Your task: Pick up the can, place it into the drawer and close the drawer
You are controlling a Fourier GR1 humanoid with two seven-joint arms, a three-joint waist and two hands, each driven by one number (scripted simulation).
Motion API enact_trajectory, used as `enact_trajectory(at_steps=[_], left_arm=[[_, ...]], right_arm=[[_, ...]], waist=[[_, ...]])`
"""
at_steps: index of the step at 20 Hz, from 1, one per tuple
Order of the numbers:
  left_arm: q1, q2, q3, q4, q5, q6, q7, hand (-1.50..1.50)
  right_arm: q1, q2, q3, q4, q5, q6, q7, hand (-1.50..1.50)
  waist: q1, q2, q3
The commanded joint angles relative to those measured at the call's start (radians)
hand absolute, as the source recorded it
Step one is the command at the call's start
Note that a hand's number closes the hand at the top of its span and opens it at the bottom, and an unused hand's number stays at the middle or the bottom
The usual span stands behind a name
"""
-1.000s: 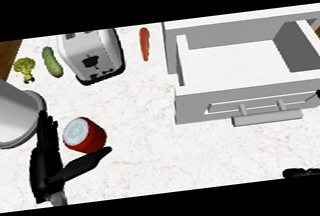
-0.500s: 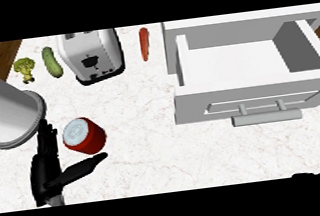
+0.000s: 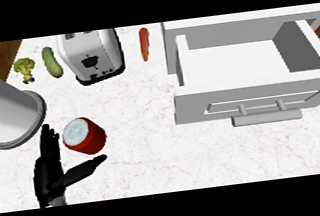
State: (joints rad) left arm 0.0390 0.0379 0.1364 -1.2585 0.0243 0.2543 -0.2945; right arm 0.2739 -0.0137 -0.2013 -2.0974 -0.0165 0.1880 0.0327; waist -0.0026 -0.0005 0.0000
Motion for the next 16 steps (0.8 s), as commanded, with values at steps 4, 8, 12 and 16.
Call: enact_trajectory(at_steps=[4, 8, 12, 16], left_arm=[[-0.069, 0.016, 0.028, 0.15, 0.021, -0.026, -0.079, -1.5], [-0.097, 0.015, 0.044, 0.147, 0.042, 0.001, -0.05, -1.5], [-0.119, 0.022, 0.046, 0.209, 0.044, 0.005, -0.087, -1.5], [-0.127, 0.031, 0.059, 0.26, 0.06, -0.013, -0.145, -1.5]], right_arm=[[0.031, -0.002, -0.035, -0.034, -0.041, 0.038, -0.001, -1.5], [-0.063, -0.046, -0.083, 0.021, -0.06, 0.018, 0.052, -1.5], [-0.064, -0.042, -0.074, -0.04, -0.078, 0.026, 0.112, -1.5], [-0.004, 0.01, -0.052, -0.023, -0.035, 0.034, 0.016, -1.5]], waist=[[-0.002, 0.0, 0.0], [0.0, 0.0, 0.0], [0.0, 0.0, 0.0], [-0.001, 0.0, 0.0]])
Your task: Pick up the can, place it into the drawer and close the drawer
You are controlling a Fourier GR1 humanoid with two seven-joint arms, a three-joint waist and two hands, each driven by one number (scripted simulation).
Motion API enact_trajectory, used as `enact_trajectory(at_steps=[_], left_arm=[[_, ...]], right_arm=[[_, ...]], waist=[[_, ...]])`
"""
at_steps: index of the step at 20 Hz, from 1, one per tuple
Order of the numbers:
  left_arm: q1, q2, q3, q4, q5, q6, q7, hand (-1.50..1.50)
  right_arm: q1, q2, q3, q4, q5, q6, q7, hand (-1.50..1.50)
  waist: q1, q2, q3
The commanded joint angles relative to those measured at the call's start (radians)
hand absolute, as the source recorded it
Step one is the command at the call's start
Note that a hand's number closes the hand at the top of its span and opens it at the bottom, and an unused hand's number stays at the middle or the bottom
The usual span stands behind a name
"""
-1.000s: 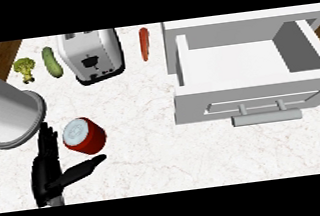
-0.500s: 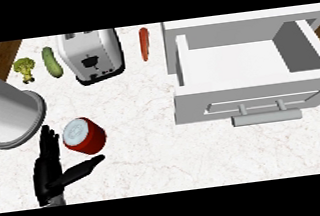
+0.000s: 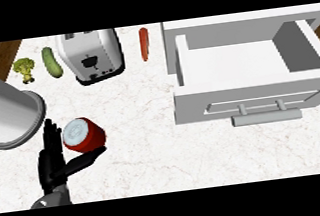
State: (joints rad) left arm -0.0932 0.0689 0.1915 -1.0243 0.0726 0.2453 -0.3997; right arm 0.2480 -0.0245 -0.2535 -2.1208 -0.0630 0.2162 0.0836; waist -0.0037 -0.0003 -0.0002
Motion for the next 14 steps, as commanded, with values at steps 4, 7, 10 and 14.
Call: enact_trajectory(at_steps=[4, 7, 10, 14], left_arm=[[-0.103, -0.003, 0.009, 0.142, 0.018, -0.007, -0.033, -1.5], [-0.112, 0.011, 0.019, 0.165, 0.03, -0.014, -0.078, -1.5], [-0.112, 0.004, -0.007, 0.118, 0.021, 0.007, -0.033, -1.5], [-0.182, 0.025, -0.018, 0.133, 0.026, -0.017, 0.028, -1.5]], right_arm=[[0.015, -0.012, -0.031, -0.04, -0.05, 0.029, 0.043, -1.5], [-0.032, 0.019, 0.012, -0.046, 0.018, -0.024, 0.061, -1.5], [0.048, 0.023, 0.016, -0.096, -0.015, 0.01, 0.058, -1.5], [0.008, 0.024, 0.038, -0.033, 0.024, -0.024, 0.03, -1.5]], waist=[[-0.003, 0.0, 0.0], [-0.001, 0.0, 0.0], [-0.001, 0.0, 0.0], [-0.001, 0.0, 0.0]])
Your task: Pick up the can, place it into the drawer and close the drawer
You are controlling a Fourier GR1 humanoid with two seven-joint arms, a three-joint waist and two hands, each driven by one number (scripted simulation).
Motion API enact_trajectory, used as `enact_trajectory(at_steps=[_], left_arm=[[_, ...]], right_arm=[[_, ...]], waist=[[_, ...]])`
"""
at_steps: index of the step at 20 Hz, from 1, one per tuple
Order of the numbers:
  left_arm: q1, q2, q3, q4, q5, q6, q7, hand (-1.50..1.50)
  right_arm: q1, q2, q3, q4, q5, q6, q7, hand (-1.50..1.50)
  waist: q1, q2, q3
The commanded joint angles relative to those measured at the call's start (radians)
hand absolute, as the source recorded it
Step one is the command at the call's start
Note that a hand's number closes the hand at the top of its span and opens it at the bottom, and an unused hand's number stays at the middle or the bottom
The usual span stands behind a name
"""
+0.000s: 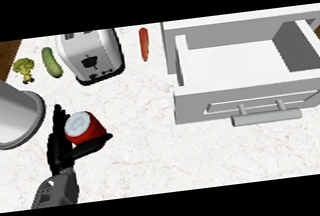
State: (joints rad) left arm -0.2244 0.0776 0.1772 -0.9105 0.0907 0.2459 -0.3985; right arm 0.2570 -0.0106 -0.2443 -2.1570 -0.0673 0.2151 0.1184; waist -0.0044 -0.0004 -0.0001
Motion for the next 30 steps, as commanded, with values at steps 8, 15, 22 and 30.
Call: enact_trajectory(at_steps=[8, 15, 22, 30], left_arm=[[-0.134, 0.001, 0.027, 0.203, 0.03, -0.057, -0.128, 1.5], [-0.084, -0.015, -0.015, 0.04, 0.061, -0.084, -0.029, 1.5], [-0.104, -0.004, -0.041, -0.002, 0.075, -0.131, -0.036, 1.5], [-0.016, 0.05, -0.087, -0.229, 0.088, -0.218, 0.086, 1.5]], right_arm=[[-0.072, -0.033, -0.021, 0.092, -0.016, -0.016, -0.018, -1.5], [0.102, 0.009, 0.029, 0.052, 0.01, -0.01, -0.147, -1.5], [0.057, 0.007, 0.024, -0.06, -0.018, -0.012, -0.007, -1.5], [0.079, -0.018, -0.045, -0.013, -0.083, 0.039, -0.055, -1.5]], waist=[[-0.002, 0.003, 0.0], [-0.001, 0.0, 0.0], [-0.001, 0.0, 0.0], [0.002, -0.001, 0.0]])
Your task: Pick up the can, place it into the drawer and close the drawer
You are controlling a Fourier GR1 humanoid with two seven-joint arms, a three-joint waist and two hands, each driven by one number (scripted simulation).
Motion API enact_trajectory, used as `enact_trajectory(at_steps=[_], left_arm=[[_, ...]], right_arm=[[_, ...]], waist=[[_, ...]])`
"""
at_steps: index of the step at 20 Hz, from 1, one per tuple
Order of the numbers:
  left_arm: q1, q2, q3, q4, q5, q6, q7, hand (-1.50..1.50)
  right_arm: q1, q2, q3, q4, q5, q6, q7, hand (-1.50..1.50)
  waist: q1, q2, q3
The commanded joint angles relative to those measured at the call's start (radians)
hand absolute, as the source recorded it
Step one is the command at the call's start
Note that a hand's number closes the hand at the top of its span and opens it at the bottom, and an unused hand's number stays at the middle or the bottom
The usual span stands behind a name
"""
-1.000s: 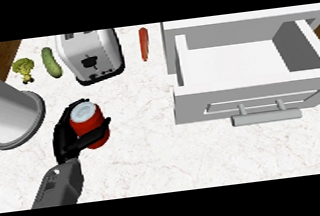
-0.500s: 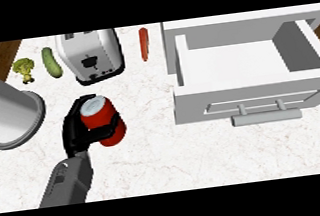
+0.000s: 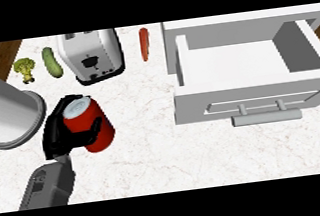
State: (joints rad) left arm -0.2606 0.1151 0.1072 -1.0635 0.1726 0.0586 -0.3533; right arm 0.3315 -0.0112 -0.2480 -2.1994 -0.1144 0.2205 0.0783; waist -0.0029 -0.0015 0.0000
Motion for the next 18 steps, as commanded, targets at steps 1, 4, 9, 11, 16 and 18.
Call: enact_trajectory(at_steps=[1, 4, 9, 11, 16, 18], left_arm=[[-0.094, -0.036, -0.048, -0.066, -0.021, 0.052, 0.127, 1.5], [-0.038, -0.022, -0.079, -0.138, -0.034, 0.011, 0.13, 1.5], [-0.17, -0.055, -0.137, -0.216, -0.108, 0.116, 0.27, 1.5], [-0.173, -0.051, -0.15, -0.3, -0.112, 0.12, 0.337, 1.5], [-0.261, -0.09, -0.205, -0.391, -0.151, 0.166, 0.525, 1.5], [-0.297, -0.113, -0.253, -0.385, -0.187, 0.213, 0.546, 1.5]], right_arm=[[-0.042, -0.036, -0.04, -0.022, -0.036, -0.005, 0.063, -1.5], [-0.027, -0.025, -0.033, -0.041, -0.032, -0.001, 0.06, -1.5], [-0.049, -0.017, -0.026, 0.009, 0.004, -0.016, 0.022, -1.5], [-0.038, -0.03, -0.053, -0.005, -0.031, 0.0, 0.035, -1.5], [-0.033, 0.002, -0.006, -0.05, 0.018, -0.021, 0.074, -1.5], [0.014, 0.01, -0.014, -0.005, -0.005, -0.007, -0.012, -1.5]], waist=[[-0.002, 0.0, 0.0], [-0.001, 0.0, 0.0], [-0.003, 0.001, 0.0], [-0.001, 0.0, 0.0], [-0.001, 0.0, 0.0], [-0.006, 0.0, 0.001]])
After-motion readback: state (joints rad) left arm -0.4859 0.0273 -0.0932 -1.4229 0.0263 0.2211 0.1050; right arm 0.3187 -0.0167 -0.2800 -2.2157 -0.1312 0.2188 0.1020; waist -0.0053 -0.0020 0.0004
